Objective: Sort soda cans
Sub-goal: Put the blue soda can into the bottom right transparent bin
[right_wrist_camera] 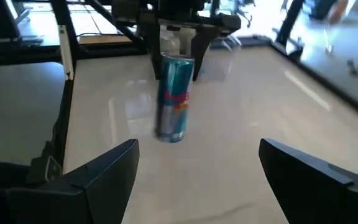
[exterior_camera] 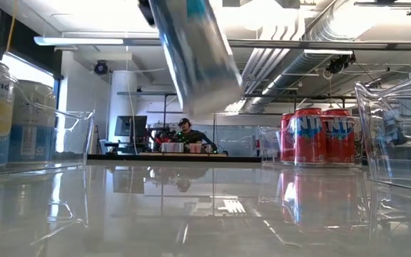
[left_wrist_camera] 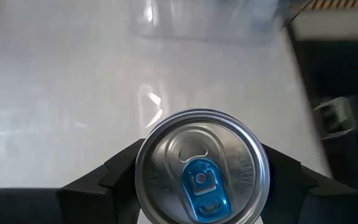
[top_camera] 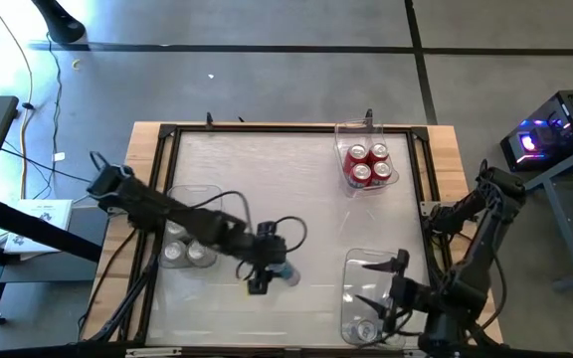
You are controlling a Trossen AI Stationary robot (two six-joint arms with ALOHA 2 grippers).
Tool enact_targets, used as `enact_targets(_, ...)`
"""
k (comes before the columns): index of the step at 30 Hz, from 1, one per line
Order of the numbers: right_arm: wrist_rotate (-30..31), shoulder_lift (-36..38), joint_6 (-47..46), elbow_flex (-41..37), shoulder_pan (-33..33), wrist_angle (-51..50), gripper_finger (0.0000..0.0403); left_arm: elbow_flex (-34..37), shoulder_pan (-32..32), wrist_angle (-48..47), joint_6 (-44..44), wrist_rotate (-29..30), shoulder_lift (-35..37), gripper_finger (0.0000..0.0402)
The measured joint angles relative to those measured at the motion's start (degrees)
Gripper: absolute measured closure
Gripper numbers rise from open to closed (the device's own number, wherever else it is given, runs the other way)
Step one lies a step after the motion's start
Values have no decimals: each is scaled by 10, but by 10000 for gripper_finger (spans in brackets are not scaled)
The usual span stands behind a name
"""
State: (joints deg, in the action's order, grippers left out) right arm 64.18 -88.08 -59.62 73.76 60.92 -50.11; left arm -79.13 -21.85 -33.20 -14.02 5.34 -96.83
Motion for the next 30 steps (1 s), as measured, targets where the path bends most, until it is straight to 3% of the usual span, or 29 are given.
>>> enact_targets(4, -12, -1, -83, 0, 4, -37, 75, -20, 28, -18, 63, -13, -38, 177)
enact_targets(12, -14, -1, -89, 0, -17, -41, 75, -31, 44, -24, 105, -34, -77, 175)
enact_targets(20, -38, -1, -79, 0, -47, -43, 75, -31, 46, -16, 135, -38, -99, 118)
enact_targets(26, -102, -1, -91, 0, -82, -41, 75, -35, 46, -2, 133, -83, -93, 101)
enact_targets(30, -156, -1, -18, 0, -118, -7, 75, -35, 46, 2, 132, -82, -92, 98)
